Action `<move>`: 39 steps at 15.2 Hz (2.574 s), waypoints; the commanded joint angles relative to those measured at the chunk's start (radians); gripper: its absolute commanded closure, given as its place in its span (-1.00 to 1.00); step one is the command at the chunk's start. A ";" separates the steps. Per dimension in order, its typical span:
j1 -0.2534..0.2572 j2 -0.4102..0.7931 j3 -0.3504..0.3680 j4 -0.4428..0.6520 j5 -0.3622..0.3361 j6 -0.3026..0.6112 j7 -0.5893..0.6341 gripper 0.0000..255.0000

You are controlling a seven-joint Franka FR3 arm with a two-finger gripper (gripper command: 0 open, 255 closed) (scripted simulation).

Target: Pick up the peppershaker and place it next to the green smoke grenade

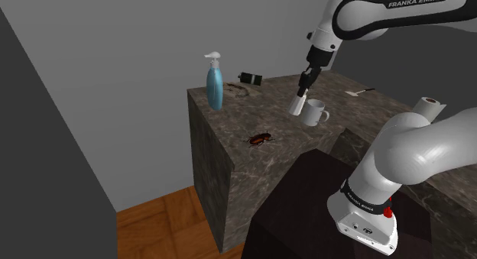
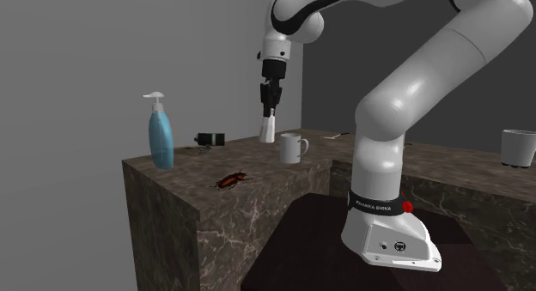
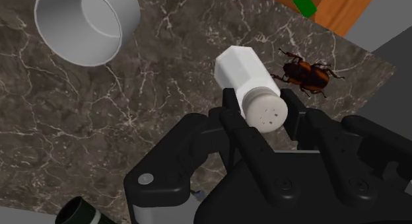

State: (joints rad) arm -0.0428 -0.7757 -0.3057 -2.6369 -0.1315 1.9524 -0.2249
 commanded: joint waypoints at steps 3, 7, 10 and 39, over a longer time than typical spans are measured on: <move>0.004 -0.009 0.012 0.050 0.008 -0.060 0.004 1.00; 0.007 -0.011 0.020 0.102 0.015 -0.113 0.007 1.00; 0.010 -0.010 0.026 0.143 0.020 -0.153 0.009 1.00; -0.054 1.181 -0.228 1.351 0.443 -0.279 -0.390 1.00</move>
State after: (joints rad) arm -0.0719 0.3432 -0.5372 -1.3737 0.2817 1.7062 -0.6077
